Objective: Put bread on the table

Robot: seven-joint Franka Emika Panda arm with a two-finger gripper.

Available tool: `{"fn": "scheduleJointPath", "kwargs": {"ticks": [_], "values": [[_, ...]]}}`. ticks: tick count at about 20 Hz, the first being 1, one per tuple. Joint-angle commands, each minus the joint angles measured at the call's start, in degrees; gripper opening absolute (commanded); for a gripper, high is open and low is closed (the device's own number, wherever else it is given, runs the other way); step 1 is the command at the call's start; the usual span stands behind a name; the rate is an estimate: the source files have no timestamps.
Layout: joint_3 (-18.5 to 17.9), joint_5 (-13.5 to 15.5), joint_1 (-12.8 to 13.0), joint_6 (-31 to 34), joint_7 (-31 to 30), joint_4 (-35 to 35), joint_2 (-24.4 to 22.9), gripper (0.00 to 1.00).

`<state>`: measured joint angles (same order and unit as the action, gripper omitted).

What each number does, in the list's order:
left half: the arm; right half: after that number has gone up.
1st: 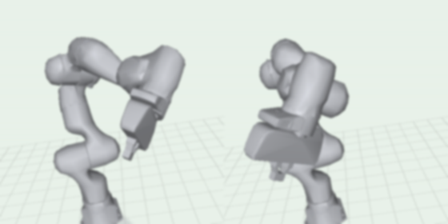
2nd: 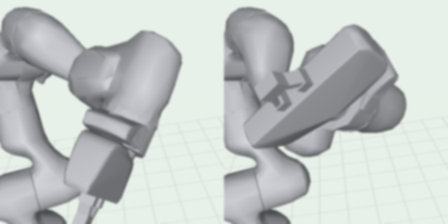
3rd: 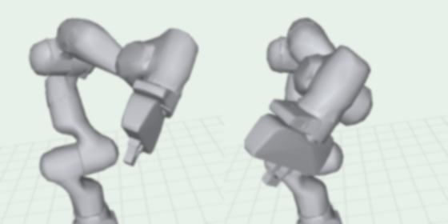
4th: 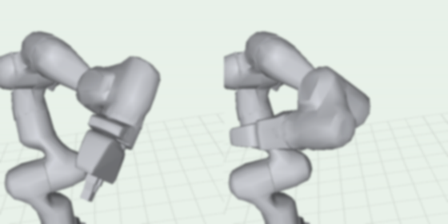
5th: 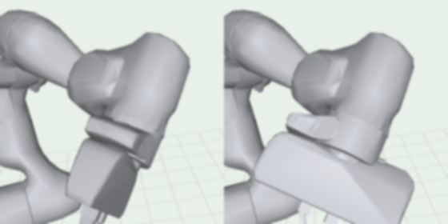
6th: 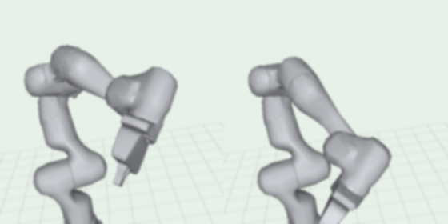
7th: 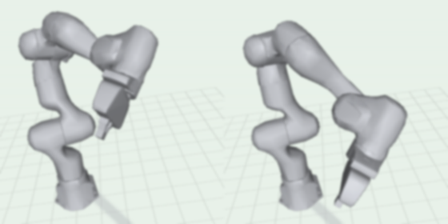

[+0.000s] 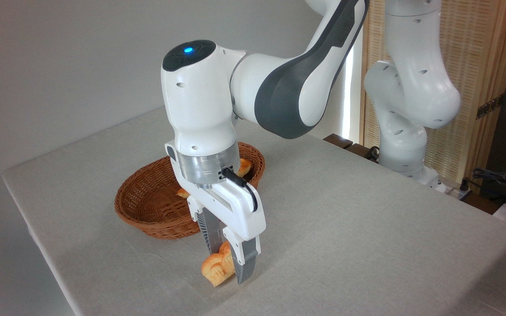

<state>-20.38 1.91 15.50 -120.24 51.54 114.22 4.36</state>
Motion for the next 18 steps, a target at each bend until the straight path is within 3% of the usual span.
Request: {"fn": "scheduleJointPath", "kwargs": {"ticks": [1, 3, 6, 11, 14, 18], "values": [[-0.3, -0.7, -2.3, -0.5, 0.7, 0.3, -1.9, 1.00], [-0.3, -1.2, -4.9, -0.3, 0.8, -0.2, -2.9, 1.00], [-1.0, -4.4, -5.7, 0.3, 0.5, -2.4, -3.6, 1.00], [0.8, -2.5, -5.8, 12.6, -2.1, -9.4, -5.8, 1.00], [6.4, -2.5, -6.5, 18.8, -9.5, -15.0, -7.4, 1.00], [17.2, -2.5, -12.6, 28.2, -11.3, -19.6, -7.3, 1.00]]}}
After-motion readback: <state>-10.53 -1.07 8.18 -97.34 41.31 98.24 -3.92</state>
